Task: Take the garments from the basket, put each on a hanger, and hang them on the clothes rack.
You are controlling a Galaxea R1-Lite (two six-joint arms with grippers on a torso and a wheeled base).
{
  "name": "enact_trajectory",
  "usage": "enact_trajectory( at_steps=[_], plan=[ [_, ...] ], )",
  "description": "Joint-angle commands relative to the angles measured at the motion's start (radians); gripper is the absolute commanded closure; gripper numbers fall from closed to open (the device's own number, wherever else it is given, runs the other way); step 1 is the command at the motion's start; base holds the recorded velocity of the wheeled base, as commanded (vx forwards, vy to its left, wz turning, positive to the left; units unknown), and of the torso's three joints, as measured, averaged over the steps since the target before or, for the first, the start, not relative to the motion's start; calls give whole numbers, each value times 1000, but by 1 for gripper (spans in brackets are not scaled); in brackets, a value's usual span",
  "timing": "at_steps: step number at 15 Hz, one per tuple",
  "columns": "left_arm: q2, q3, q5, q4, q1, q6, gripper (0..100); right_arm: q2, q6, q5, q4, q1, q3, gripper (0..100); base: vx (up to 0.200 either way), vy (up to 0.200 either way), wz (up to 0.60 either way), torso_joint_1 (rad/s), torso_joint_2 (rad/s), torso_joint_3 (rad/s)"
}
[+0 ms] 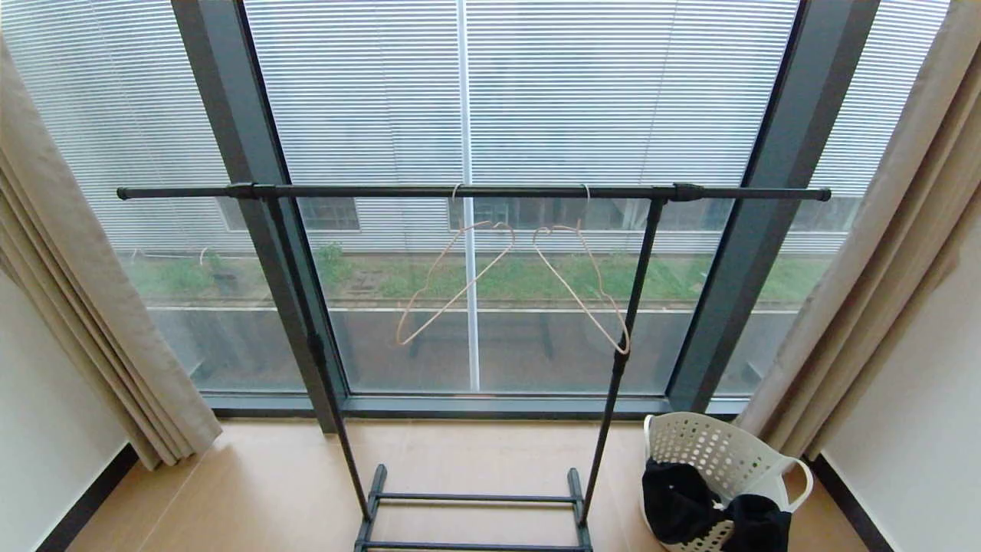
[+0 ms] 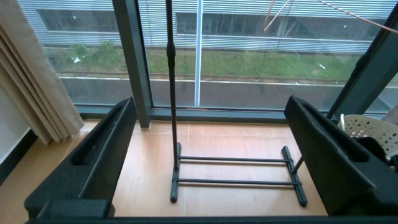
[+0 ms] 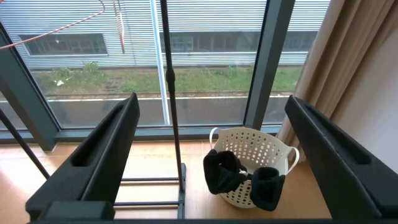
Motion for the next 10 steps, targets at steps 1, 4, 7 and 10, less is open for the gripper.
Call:
enact_trajectory(
  at_steps=[1,4,7,10],
  plan=[
    [1,-2,0,0,0,-10,0,0,-1,0,0,0,0,0,0,0,0,0,0,0],
    [1,0,2,0,0,-8,0,0,-4,0,1,0,-1,0,0,0,0,0,0,0],
    [1,0,0,0,0,-8,0,0,-10,2,1,0,-1,0,0,0,0,0,0,0],
    [1,0,0,0,0,-7,0,0,-10,2,1,0,-1,0,0,0,0,0,0,0]
  ],
)
